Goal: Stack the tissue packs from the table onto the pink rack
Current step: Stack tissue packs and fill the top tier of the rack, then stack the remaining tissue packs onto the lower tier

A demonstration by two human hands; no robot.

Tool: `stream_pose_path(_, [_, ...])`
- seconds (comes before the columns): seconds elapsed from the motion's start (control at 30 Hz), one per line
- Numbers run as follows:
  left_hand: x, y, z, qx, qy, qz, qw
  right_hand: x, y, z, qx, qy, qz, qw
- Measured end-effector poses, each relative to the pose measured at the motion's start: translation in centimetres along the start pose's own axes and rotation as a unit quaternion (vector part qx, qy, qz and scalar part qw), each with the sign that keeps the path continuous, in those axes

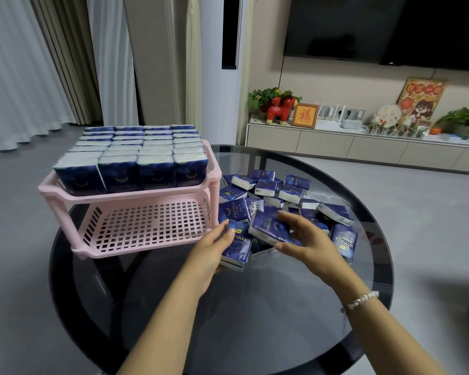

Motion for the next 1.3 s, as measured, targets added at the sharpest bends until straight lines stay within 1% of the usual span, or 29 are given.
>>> stream_pose_path(0.07, [-0.2, 0.3, -0.2, 0.01, -0.014, 0.004, 1.0, 0.6, 0.4, 0.0, 0.071, 0.037, 0.004, 0.997])
stream_pose_path(0.1, [-0.3, 0.4, -0.3, 0.02, -0.021, 0.008, 1.0, 0.8, 0.4, 0.0, 0.093, 0.062, 0.008, 0.994])
stream_pose_path(0.17, [-0.4, 0.5, -0.4, 0.033, -0.028, 0.021, 0.999, 1.4, 0.2, 0.0, 0.125, 0.128, 0.034, 0.983])
stream_pose_path(0.27, [-0.7, 0.9, -0.5, 0.05, -0.02, 0.059, 0.997, 2.5, -0.2, -0.4, 0.184, 0.22, 0.083, 0.954])
stream_pose_path(0.33, [-0.6, 1.1, -0.6, 0.079, -0.026, 0.092, 0.992, 2.9, -0.5, -0.7, 0.218, 0.256, 0.106, 0.936])
stream_pose_path(0.43, [-0.7, 1.5, -0.9, 0.095, -0.034, 0.087, 0.991, 3.1, -1.0, -0.8, 0.243, 0.274, 0.114, 0.924])
stream_pose_path(0.5, [-0.7, 1.7, -1.0, 0.09, -0.026, 0.075, 0.993, 2.8, -1.0, -0.7, 0.246, 0.246, 0.09, 0.933])
stream_pose_path(0.57, [-0.6, 1.6, -1.0, 0.072, 0.002, 0.072, 0.995, 2.5, -0.6, -0.8, 0.225, 0.173, 0.063, 0.957])
stream_pose_path(0.63, [-0.4, 1.3, -0.9, 0.051, 0.033, 0.063, 0.996, 1.9, 0.2, -1.3, 0.162, 0.095, 0.036, 0.982])
stream_pose_path(0.7, [-0.3, 1.1, -1.2, 0.047, 0.044, 0.04, 0.997, 0.8, 1.1, -2.1, 0.085, 0.031, -0.022, 0.996])
stream_pose_path(0.73, [-0.3, 1.1, -1.4, 0.052, 0.044, 0.028, 0.997, 0.3, 1.6, -2.6, 0.067, -0.008, -0.053, 0.996])
stream_pose_path(0.77, [-0.4, 1.3, -1.6, 0.058, 0.046, 0.018, 0.997, -0.2, 1.9, -3.3, 0.065, -0.053, -0.077, 0.994])
stream_pose_path(0.83, [-0.6, 1.7, -1.9, 0.069, 0.034, 0.001, 0.997, -0.7, 2.3, -4.4, 0.064, -0.145, -0.101, 0.982])
stream_pose_path(0.9, [-0.8, 2.2, -1.8, 0.082, -0.011, -0.011, 0.997, -0.7, 2.6, -4.8, 0.049, -0.195, -0.096, 0.975])
stream_pose_path(1.0, [-1.3, 3.2, -0.8, 0.121, -0.107, -0.006, 0.987, -0.5, 2.9, -4.6, 0.059, -0.15, -0.039, 0.986])
stream_pose_path(1.07, [-1.6, 3.8, 0.1, 0.142, -0.241, -0.009, 0.96, -0.5, 3.2, -4.4, 0.087, -0.106, -0.026, 0.99])
stream_pose_path(1.1, [-1.5, 4.1, 0.5, 0.151, -0.313, -0.007, 0.938, -0.5, 3.4, -4.4, 0.107, -0.073, -0.02, 0.991])
stream_pose_path(1.17, [-1.2, 4.8, 1.0, 0.159, -0.433, 0.009, 0.887, -0.9, 3.7, -4.6, 0.137, 0.032, -0.01, 0.99])
stream_pose_path(1.2, [-0.9, 5.2, 1.2, 0.16, -0.467, 0.02, 0.87, -0.9, 3.8, -4.8, 0.145, 0.073, -0.006, 0.987])
stream_pose_path(1.23, [-0.7, 5.4, 1.3, 0.161, -0.482, 0.027, 0.861, -0.8, 3.9, -4.9, 0.149, 0.096, 0.0, 0.984])
stream_pose_path(1.3, [-0.3, 5.7, 1.4, 0.16, -0.487, 0.028, 0.858, -0.7, 4.0, -5.0, 0.155, 0.109, 0.002, 0.982])
Point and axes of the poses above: each hand's wrist, its own y-axis away from the middle knuckle, its own z-axis out of the back of the hand, x = y × z, the point moved 3 cm from there along -y, towards the middle knuckle
